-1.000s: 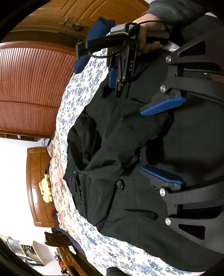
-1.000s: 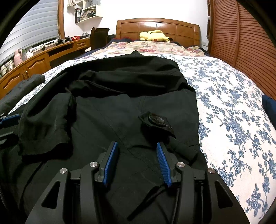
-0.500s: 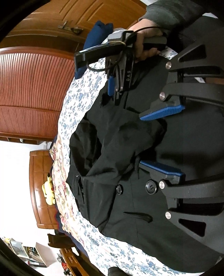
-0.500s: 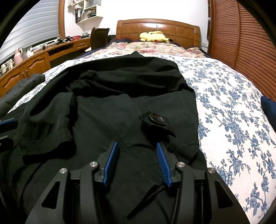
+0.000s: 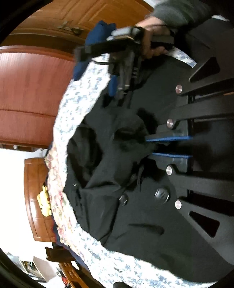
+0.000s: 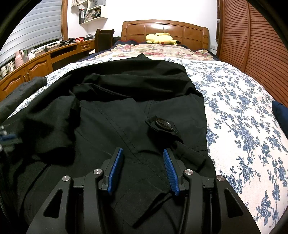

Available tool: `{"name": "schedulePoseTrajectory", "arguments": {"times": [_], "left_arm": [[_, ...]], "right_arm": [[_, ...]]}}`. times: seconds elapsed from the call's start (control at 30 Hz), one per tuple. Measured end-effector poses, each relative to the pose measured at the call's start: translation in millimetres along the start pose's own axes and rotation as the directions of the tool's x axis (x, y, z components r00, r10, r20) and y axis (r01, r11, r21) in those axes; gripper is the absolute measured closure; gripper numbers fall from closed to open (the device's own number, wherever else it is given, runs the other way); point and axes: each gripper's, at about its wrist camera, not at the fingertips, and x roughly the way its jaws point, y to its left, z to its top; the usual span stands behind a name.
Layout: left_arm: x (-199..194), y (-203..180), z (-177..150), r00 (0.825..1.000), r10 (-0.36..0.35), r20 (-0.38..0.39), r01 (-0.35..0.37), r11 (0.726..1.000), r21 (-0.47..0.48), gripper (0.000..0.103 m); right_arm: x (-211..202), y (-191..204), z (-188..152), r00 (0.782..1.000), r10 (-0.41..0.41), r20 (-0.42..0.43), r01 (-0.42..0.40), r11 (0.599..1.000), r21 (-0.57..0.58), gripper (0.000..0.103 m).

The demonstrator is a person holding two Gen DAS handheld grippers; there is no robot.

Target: Fold large clothes

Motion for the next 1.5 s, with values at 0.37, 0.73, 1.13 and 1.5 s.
{"name": "schedulePoseTrajectory", "arguments": {"times": [0.37, 0.73, 1.13, 1.5], "left_arm": [[-52.5, 91.3, 56.4, 0.976, 0.200, 0.090, -0.198, 0.980, -0.032, 0.094], [-64.6, 127.1, 61.1, 0.969, 0.238, 0.071, -0.235, 0.971, -0.043, 0.070], [-34.6, 101.6, 15.2, 0.984, 0.174, -0.030, -0.174, 0.985, -0.011, 0.043], [-16.3, 84.5, -7.2, 0.971, 0.222, -0.084, -0.215, 0.973, 0.088, 0.062]], "right_arm": [[0.1, 0.0, 0.1, 1.000, 0.000, 0.000, 0.000, 1.000, 0.000, 0.055], [0.2, -0.4, -0.1, 1.000, 0.000, 0.000, 0.000, 1.000, 0.000, 0.055], [0.3, -0.7, -0.1, 1.000, 0.000, 0.000, 0.000, 1.000, -0.001, 0.055], [0.0, -1.6, -0.1, 1.000, 0.002, 0.000, -0.002, 1.000, -0.002, 0.055]]}}
